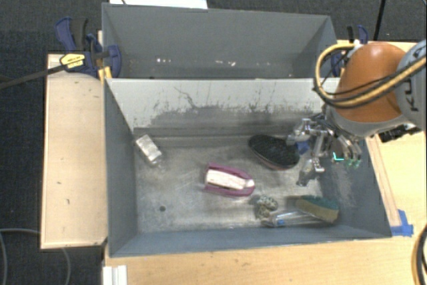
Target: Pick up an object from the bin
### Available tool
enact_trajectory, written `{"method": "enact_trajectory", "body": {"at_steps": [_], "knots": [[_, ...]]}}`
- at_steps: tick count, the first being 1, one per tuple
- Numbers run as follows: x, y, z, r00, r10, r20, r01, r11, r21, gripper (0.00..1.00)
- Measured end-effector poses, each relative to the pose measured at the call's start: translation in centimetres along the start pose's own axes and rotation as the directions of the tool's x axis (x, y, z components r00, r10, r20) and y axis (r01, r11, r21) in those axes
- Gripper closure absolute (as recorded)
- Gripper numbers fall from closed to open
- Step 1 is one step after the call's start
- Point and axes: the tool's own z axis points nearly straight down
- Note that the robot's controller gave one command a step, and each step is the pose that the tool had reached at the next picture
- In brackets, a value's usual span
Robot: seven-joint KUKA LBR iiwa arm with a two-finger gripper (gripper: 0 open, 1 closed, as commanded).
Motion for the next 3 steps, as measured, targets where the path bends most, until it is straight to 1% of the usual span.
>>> {"method": "enact_trajectory", "body": {"at_steps": [1, 2, 3], "knots": [[-3.5, 3.9, 6.0, 0.998, -0.055, 0.014, 0.055, 0.998, 0.002, 0.00], [-3.5, 3.7, 5.6, 0.998, -0.055, 0.017, 0.055, 0.998, 0.002, 1.00], [0.2, -6.5, -19.1, 0.959, -0.284, 0.014, 0.284, 0.959, 0.009, 1.00]]}}
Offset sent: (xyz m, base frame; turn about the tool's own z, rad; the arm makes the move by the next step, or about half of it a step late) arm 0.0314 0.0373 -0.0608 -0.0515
